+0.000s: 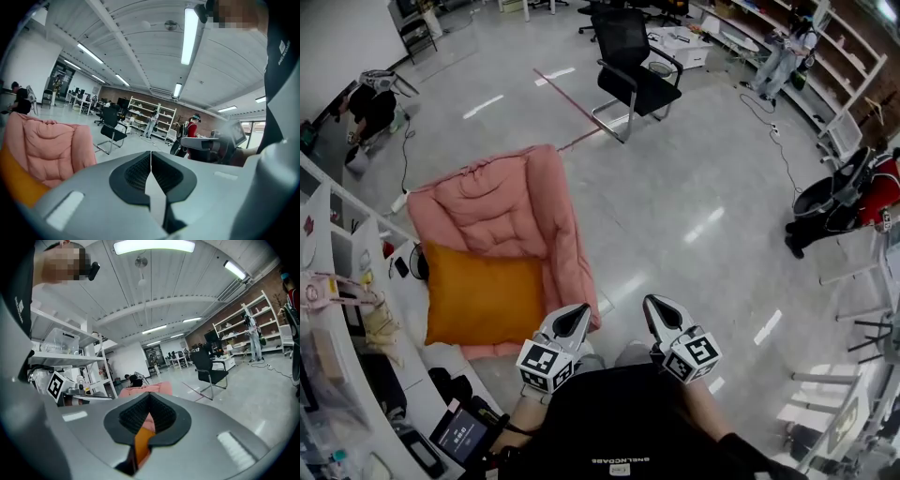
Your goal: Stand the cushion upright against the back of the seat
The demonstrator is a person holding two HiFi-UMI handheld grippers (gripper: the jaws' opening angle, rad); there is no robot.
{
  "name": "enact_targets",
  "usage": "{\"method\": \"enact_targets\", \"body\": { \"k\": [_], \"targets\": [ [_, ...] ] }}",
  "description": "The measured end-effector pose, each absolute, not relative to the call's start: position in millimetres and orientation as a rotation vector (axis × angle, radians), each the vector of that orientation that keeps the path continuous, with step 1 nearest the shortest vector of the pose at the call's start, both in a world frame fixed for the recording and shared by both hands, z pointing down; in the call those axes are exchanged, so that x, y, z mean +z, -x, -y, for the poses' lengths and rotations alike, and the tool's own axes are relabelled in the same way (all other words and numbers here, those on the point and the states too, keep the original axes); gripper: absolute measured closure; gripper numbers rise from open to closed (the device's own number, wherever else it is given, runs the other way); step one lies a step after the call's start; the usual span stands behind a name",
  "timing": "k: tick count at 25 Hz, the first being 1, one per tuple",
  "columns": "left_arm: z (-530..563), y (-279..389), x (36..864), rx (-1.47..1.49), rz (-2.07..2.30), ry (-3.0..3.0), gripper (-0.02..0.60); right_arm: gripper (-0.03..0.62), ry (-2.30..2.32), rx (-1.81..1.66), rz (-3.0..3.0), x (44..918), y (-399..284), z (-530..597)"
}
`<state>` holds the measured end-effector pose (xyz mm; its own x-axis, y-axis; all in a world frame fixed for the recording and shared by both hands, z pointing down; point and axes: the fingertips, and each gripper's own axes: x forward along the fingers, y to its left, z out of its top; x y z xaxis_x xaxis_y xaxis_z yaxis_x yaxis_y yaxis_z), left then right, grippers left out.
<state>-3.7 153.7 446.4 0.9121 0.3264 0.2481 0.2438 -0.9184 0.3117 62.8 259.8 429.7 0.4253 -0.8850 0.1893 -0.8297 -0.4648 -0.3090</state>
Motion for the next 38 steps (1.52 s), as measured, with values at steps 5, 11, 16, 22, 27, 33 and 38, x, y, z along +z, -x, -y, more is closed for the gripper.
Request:
{"method": "enact_targets", "body": {
  "k": [5,11,16,22,27,33,38],
  "targets": [
    [-126,7,451,0.426,-0.302,-2.804,0.549,0.591,2.436,-0.502,-1.653,430,-61,-224],
    [-90,15,458,0.439,-0.075,-2.821,0.512,0.591,2.330,-0.542,-1.812,433,-59,-189],
    [-26,45,476,0.477,0.190,-2.812,0.457,0.591,2.262,-0.572,-1.907,437,-51,-157],
    [70,105,517,0.591,0.544,-2.793,0.400,0.591,2.188,-0.634,-2.010,447,-28,-114],
    [134,158,555,0.706,0.793,-2.724,0.350,0.591,2.150,-0.670,-2.104,456,-14,-92],
    [198,218,606,0.787,1.055,-2.566,0.272,0.591,2.131,-0.698,-2.155,463,-2,-71],
    [238,263,653,0.881,1.239,-2.428,0.176,0.591,2.161,-0.707,-2.186,467,-2,-62]
  ]
}}
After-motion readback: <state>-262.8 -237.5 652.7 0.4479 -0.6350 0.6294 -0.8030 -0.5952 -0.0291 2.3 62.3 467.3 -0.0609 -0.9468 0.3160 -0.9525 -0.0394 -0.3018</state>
